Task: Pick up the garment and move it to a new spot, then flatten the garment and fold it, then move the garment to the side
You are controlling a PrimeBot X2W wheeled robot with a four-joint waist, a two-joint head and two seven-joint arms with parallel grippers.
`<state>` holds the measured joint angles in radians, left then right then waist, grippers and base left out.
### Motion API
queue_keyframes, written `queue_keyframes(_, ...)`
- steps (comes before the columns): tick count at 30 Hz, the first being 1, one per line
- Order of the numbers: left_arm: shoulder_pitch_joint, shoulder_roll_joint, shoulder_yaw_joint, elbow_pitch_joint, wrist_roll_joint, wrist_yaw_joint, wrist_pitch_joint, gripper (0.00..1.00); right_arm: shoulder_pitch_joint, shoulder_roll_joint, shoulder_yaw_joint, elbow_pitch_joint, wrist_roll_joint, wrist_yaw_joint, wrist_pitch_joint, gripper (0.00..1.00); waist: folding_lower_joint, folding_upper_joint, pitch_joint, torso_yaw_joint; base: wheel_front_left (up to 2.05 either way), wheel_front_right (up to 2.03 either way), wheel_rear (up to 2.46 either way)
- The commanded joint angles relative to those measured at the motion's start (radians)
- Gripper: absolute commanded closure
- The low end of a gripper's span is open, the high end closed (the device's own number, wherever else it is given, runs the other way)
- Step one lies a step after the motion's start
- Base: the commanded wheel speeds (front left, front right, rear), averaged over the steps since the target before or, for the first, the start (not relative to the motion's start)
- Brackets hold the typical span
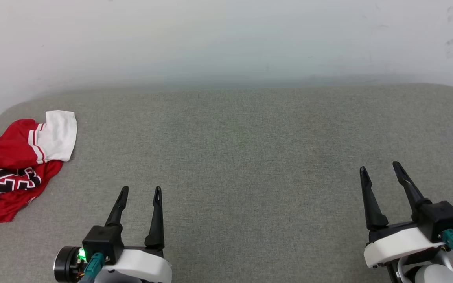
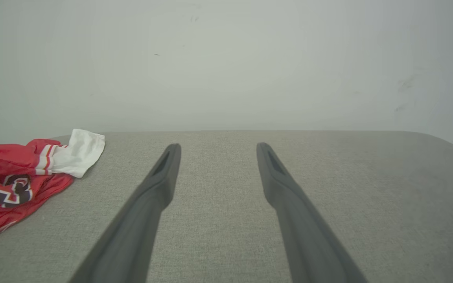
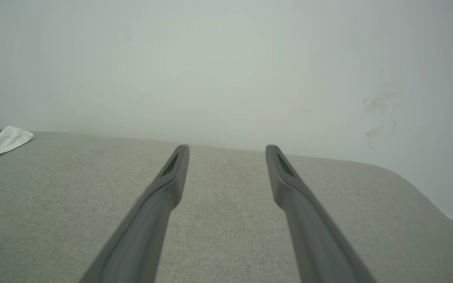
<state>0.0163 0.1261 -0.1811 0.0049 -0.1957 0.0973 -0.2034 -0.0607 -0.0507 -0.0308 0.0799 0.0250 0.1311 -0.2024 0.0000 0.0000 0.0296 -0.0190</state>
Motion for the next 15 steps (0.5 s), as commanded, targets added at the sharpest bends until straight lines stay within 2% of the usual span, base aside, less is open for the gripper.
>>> queue_keyframes(1,-0.006,0.007,-0.009,-0.004,0.015,0.019,-0.009,0.00,-0.009,0.001,0.002,-0.011,-0.029,-0.001,-0.010,0.00,0.0000,0.0000,0.000,-0.001,0.00,0.00,0.00)
queue_keyframes(5,0.000,-0.002,-0.004,-0.015,-0.005,0.033,-0.017,0.00,-0.007,0.001,0.001,-0.015,-0.040,-0.001,-0.019,0.00,0.0000,0.0000,-0.001,-0.001,0.00,0.00,0.00)
queue_keyframes(7,0.005,-0.010,0.010,-0.022,-0.014,0.024,-0.023,0.00,-0.004,0.001,-0.001,-0.010,-0.032,-0.001,-0.023,0.00,0.0000,0.0000,-0.002,-0.002,0.00,0.00,0.00)
queue_keyframes(15,0.031,-0.059,0.091,-0.016,-0.042,-0.072,-0.037,0.00,0.002,0.001,-0.007,0.019,0.049,-0.001,-0.038,0.00,0.0000,0.0000,-0.004,-0.002,0.00,0.00,0.00)
